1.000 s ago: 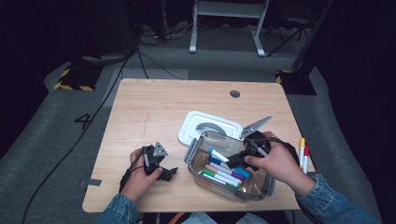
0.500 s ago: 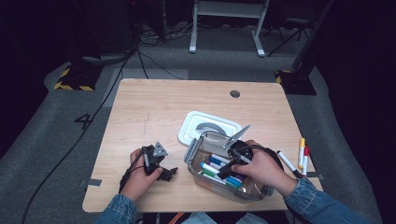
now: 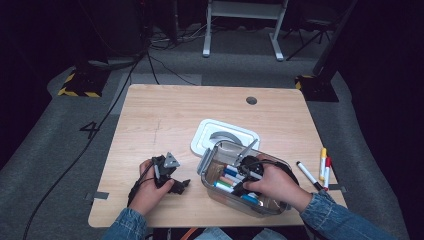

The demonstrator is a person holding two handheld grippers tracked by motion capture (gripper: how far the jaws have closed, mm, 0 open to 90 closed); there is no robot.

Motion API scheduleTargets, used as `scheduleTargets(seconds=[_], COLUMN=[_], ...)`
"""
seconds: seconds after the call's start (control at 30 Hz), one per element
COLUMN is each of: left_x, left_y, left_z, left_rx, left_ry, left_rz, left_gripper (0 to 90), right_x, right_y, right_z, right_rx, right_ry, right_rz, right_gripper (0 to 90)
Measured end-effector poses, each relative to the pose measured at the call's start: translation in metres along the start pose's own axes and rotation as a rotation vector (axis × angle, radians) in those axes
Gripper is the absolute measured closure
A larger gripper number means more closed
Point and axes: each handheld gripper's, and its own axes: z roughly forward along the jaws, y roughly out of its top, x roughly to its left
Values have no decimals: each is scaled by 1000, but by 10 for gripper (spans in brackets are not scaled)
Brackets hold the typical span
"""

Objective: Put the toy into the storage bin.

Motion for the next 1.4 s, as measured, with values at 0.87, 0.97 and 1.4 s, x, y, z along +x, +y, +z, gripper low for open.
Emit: scheduleTargets(seconds=[0.87, 0.97, 1.4], left_x=[0, 0, 0], left_y=[0, 0, 0], left_z=[0, 0, 0], left_rx=[-1, -1, 0], left_ry=[-2, -2, -3], left_rz=[2, 2, 2], left_gripper=[0, 0, 0], right_x=[-8, -8, -30], right_y=[7, 1, -40], right_z=[-13, -30, -93], right_rx=[-157, -223, -384], right_ry=[-108, -135, -268], right_rz=[-24, -20, 70], right_gripper=[531, 516, 508])
